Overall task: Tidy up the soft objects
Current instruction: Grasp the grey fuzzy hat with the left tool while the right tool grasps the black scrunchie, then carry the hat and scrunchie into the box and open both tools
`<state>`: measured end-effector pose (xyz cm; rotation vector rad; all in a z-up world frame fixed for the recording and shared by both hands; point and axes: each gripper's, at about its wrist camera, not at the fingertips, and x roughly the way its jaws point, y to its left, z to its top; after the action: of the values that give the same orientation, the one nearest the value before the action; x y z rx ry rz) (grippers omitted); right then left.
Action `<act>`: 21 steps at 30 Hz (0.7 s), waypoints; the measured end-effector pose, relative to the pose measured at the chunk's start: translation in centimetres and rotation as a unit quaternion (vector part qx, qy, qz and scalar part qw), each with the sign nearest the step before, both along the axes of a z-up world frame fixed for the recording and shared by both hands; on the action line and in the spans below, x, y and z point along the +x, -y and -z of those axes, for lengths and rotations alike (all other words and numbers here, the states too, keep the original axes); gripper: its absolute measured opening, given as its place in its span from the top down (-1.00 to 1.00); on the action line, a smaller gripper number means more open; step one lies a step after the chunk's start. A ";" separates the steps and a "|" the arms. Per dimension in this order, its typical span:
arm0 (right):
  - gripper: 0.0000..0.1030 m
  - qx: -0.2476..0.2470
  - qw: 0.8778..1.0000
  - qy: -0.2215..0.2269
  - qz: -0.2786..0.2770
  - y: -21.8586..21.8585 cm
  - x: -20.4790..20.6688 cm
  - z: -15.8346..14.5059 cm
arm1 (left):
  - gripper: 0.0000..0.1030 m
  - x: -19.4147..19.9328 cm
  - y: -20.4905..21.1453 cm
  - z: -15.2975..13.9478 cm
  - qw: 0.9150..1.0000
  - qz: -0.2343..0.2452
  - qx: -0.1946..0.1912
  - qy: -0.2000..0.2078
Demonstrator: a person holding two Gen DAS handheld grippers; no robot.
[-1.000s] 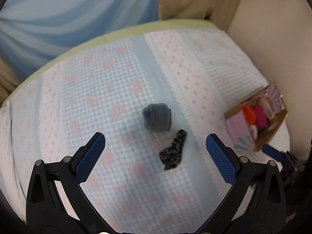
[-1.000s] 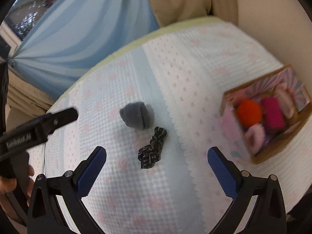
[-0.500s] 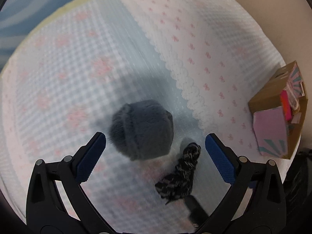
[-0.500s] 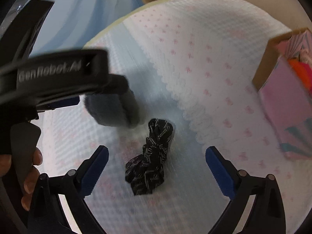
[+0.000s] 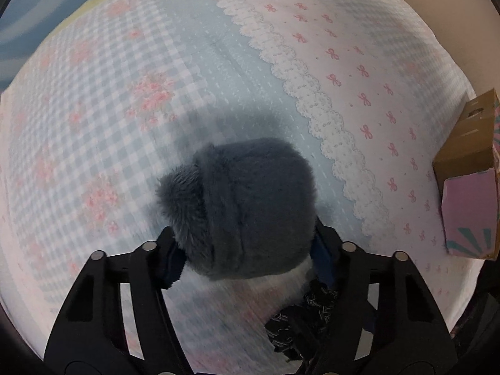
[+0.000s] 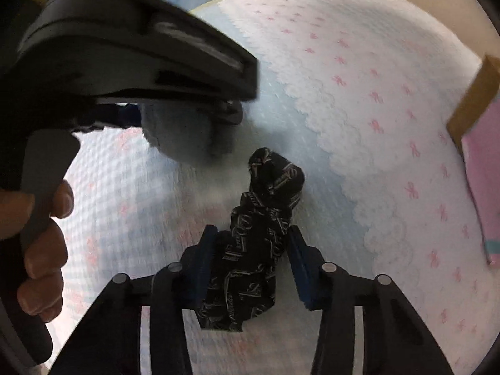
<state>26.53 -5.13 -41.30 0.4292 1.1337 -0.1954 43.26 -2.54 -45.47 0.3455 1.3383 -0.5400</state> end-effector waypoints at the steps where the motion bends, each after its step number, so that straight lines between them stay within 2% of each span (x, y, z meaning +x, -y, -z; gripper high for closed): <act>1: 0.31 0.001 1.000 0.001 -0.002 -0.1 0.1 -0.1 | -0.05 -0.1 0.2 0.1 1.000 0.003 0.002 0.004; 3: 0.35 0.006 1.000 -0.001 0.001 0.2 0.2 -0.1 | 0.10 -0.1 0.4 0.0 1.000 0.005 0.003 0.006; 8: 0.38 0.008 1.000 -0.002 0.004 1.4 -0.1 -1.0 | 0.24 -0.6 0.3 -0.8 1.000 0.010 0.002 0.011; 11: 0.38 0.016 1.000 0.000 0.009 2.3 -0.1 -1.6 | 0.25 -0.8 0.2 -1.9 1.000 0.017 0.007 0.024; 15: 0.38 0.012 1.000 0.006 0.008 3.4 -0.5 -3.0 | 0.26 -0.9 -0.3 -3.9 0.999 0.006 -0.006 0.039; 21: 0.38 -0.004 0.999 0.033 -0.012 4.1 -1.5 -7.2 | 0.26 -2.0 -1.6 -8.3 0.997 -0.023 -0.030 0.067</act>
<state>24.99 -9.23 -34.12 0.4116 1.0721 -0.1631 41.30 -0.98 -37.16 0.2966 1.1950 -0.5080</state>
